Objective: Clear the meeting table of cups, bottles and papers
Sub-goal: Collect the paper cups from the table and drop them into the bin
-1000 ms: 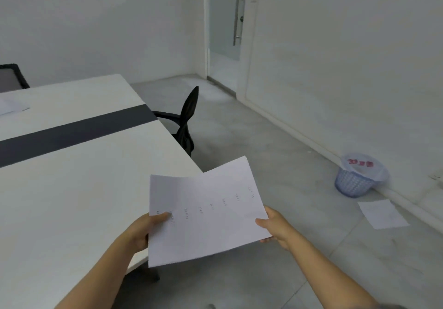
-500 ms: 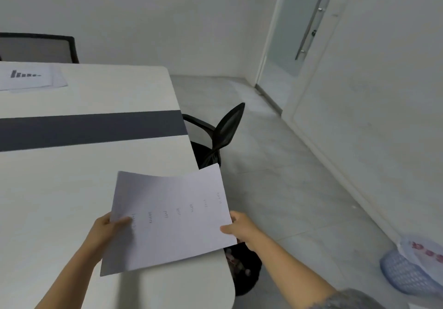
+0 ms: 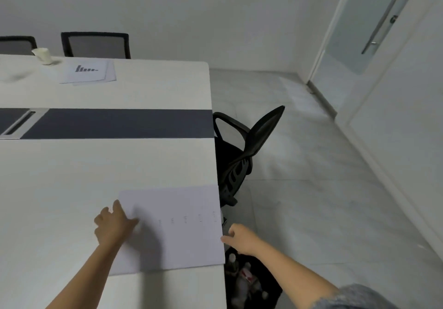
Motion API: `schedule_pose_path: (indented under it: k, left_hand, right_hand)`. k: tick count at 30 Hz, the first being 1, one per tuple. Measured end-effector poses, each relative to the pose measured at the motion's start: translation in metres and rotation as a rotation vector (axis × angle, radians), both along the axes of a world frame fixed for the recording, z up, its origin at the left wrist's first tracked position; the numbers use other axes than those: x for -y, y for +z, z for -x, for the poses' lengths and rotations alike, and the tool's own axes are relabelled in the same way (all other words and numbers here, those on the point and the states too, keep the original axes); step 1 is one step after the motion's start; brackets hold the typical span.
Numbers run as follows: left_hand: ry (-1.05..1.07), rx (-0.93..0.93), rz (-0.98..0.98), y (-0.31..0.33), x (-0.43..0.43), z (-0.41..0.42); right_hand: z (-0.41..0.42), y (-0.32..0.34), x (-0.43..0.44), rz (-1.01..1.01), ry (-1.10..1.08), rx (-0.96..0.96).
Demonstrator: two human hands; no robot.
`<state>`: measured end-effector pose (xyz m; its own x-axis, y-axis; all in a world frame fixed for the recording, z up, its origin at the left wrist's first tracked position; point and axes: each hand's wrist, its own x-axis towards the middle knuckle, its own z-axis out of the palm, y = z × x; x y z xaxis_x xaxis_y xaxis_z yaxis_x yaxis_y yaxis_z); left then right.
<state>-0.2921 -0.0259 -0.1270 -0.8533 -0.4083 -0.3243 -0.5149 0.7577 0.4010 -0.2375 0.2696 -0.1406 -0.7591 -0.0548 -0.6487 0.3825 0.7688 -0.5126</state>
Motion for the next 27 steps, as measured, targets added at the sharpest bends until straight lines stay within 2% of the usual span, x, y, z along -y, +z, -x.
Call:
schedule_pose_path:
  k: [4, 12, 16, 21, 27]
  left_hand:
    - [-0.113, -0.091, 0.041, 0.021, -0.084, 0.01]
    - [-0.426, -0.298, -0.097, 0.06, -0.325, 0.031]
    - [-0.516, -0.378, -0.083, 0.069, -0.412, 0.039]
    - [-0.557, -0.464, 0.055, 0.081, -0.462, 0.066]
    - [-0.522, -0.5, 0.132, 0.084, -0.501, 0.136]
  right_hand:
    - [0.017, 0.031, -0.071, -0.029, 0.021, -0.168]
    - [0.019, 0.086, -0.283, -0.208, -0.156, -0.536]
    - [0.016, 0.107, -0.364, -0.366, -0.086, -0.675]
    - [0.045, 0.124, -0.419, -0.548, 0.079, -0.818]
    - [0.129, 0.132, -0.463, -0.736, 0.29, -0.925]
